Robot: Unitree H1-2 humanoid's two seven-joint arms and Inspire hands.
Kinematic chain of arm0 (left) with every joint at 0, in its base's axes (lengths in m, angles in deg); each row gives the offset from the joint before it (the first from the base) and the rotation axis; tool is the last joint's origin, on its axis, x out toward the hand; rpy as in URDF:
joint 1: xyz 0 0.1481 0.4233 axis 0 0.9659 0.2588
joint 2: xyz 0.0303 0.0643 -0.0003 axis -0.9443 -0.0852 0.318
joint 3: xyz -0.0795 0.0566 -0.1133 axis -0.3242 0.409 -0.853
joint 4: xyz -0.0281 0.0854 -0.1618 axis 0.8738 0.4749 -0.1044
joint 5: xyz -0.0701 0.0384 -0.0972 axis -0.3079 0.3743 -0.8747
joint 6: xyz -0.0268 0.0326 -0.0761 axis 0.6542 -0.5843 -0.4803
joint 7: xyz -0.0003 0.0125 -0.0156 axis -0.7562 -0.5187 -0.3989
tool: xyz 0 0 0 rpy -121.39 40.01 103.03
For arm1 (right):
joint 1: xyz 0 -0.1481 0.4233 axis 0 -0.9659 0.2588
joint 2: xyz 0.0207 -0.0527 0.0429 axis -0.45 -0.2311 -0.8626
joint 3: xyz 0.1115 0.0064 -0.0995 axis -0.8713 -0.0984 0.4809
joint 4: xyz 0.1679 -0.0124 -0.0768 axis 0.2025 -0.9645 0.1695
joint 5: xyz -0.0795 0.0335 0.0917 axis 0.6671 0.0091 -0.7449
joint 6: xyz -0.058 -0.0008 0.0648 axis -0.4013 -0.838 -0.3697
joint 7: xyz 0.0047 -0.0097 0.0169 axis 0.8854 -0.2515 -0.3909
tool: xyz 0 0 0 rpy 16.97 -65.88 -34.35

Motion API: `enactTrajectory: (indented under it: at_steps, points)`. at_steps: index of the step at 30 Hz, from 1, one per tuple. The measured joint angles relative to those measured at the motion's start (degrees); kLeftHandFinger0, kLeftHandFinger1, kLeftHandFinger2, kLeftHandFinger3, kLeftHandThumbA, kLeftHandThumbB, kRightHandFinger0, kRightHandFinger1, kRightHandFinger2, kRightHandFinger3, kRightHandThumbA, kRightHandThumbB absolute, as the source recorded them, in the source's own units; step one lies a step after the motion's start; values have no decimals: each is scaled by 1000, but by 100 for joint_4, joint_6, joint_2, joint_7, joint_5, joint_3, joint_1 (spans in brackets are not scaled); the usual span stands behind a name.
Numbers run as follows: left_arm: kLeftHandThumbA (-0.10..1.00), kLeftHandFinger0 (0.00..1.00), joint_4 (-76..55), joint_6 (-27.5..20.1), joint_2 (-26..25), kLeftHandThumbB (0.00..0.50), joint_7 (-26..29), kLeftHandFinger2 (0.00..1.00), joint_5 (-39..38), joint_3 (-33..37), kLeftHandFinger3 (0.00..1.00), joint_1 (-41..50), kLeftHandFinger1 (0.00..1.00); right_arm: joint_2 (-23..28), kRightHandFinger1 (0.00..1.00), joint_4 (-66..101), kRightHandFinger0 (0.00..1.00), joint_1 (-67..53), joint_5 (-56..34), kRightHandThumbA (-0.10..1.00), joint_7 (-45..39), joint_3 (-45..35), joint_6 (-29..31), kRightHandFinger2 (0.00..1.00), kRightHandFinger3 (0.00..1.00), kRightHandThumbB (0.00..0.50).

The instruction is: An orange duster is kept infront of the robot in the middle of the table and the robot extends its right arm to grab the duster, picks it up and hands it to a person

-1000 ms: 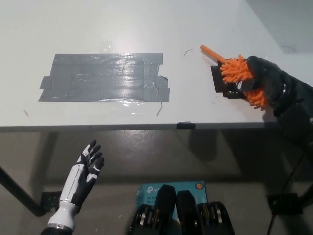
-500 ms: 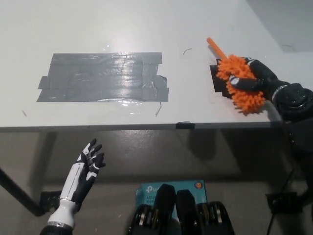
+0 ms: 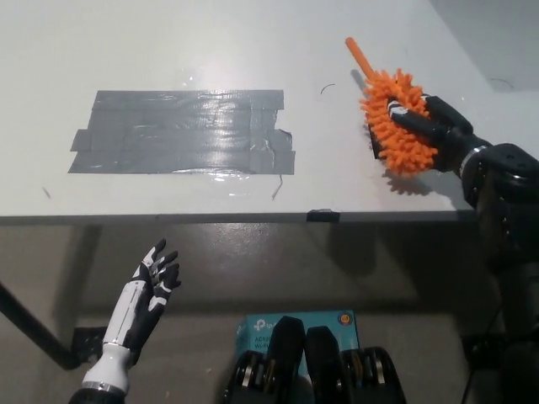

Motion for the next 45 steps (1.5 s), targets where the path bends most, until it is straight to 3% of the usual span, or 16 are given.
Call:
enactTrajectory:
  at_steps: [4,9,11,13,19,27,30,31,32,33,35,36,40,45]
  points:
    - [845,833,-1,0,0,51,0,900,0,0,1000,0,884,-226,356,-7,0,2,-455,-100,-4,-330,-150,692,1000,178]
    - [848,833,-3,1,-1,56,0,892,1,1,1000,-1,882,-424,313,-74,0,18,-949,-100,4,-656,-263,631,1000,133]
    - [845,827,-3,1,-1,48,-1,888,1,1,1000,-1,877,-466,267,-139,0,33,-1082,-100,8,-735,-281,590,913,155]
    - [844,824,-10,0,-4,48,0,885,0,1,1000,-2,874,-544,197,-271,0,79,-1336,-100,42,-871,-339,572,888,163]
    - [832,825,-22,-1,-15,47,-1,877,0,1,1000,-6,869,-743,166,-462,0,249,-1748,-100,185,-1076,-390,585,1000,168]
    - [812,814,-44,-1,-23,52,-1,868,-1,1,1000,-5,856,-816,152,-659,0,286,-2015,-100,247,-1112,-394,568,921,178]
    - [807,813,-44,-1,-23,54,-2,868,0,1,1000,-7,855,-813,186,-697,0,293,-2093,-100,286,-1121,-393,610,922,187]
    - [805,813,-44,0,-23,53,-2,869,0,1,1000,-7,854,-812,951,-700,632,295,-2102,171,288,-1120,-393,1000,1000,349]
    - [804,813,-45,0,-23,52,-2,869,0,1,1000,-7,854,-808,1000,-702,748,304,-2137,153,290,-1116,-391,1000,1000,327]
    - [803,813,-45,0,-23,51,-2,869,0,1,1000,-7,854,-803,1000,-702,984,308,-2162,248,283,-1108,-391,1000,1000,360]
    - [799,813,-45,0,-23,53,-2,868,0,1,1000,-9,852,-782,1000,-702,1000,308,-2275,354,214,-1061,-396,1000,1000,456]
    - [799,813,-45,0,-23,53,-2,868,0,1,1000,-10,852,-766,1000,-701,1000,305,-2384,354,96,-1023,-399,1000,1000,456]
    - [779,822,-45,0,-23,56,-2,877,1,2,1000,-15,857,-743,1000,-657,1000,279,-2591,530,-208,-950,-400,1000,1000,491]
    - [767,819,-46,8,-25,49,-3,873,1,2,1000,-25,855,-710,1000,-516,1000,162,-2737,606,-578,-823,-400,1000,1000,480]
